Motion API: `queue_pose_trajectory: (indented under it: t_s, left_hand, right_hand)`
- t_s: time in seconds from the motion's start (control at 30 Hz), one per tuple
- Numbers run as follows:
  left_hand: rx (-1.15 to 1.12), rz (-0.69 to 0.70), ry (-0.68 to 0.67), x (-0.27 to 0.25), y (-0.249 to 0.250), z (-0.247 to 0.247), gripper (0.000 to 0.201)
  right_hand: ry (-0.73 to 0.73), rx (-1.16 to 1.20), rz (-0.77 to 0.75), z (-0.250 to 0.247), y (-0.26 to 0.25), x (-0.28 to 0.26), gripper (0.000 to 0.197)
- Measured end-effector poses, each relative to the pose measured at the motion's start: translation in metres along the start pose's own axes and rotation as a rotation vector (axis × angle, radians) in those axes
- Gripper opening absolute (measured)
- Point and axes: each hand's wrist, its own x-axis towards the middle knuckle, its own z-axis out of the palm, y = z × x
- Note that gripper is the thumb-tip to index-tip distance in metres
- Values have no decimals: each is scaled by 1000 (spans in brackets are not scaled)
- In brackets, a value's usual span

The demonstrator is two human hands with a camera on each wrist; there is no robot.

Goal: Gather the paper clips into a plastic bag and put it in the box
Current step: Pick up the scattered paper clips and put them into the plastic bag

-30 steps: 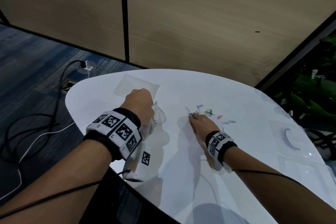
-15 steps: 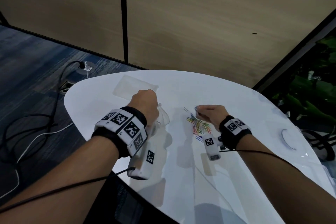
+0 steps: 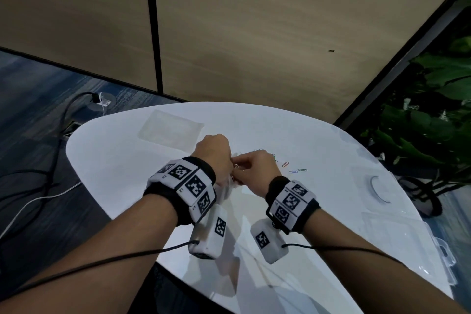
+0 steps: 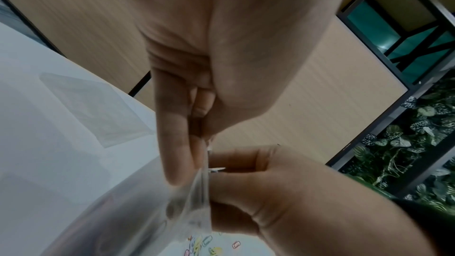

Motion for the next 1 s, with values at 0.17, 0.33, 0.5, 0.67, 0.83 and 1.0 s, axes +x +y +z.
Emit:
queue_pose_trajectory:
  t_s: [0.17,0.33,0.5,0.67,0.83,1.0]
  left_hand:
    - [6,4,1,3,-5,1,21]
    - [7,-15,27,5,-12,-7,22]
    - [-8,-42,44,1,-23,-19,30]
    - [9,-59,63,-1,-34,-28,30]
    - [67,-86,84,-4,-38,-35,31]
    - [71,-88,69,-4,-38,-35,30]
  right_hand:
    - [-176,-457,-206,-1,-14,1,29]
    - [-173,-94,-164,-25,-24,15,30]
    - [182,-312,216,-76,62,61,24]
    - [59,-720,603,-68,147,72,62]
    - [15,-859,452,-29,124,91,63]
    - [-141,-949,109,6,92,114,51]
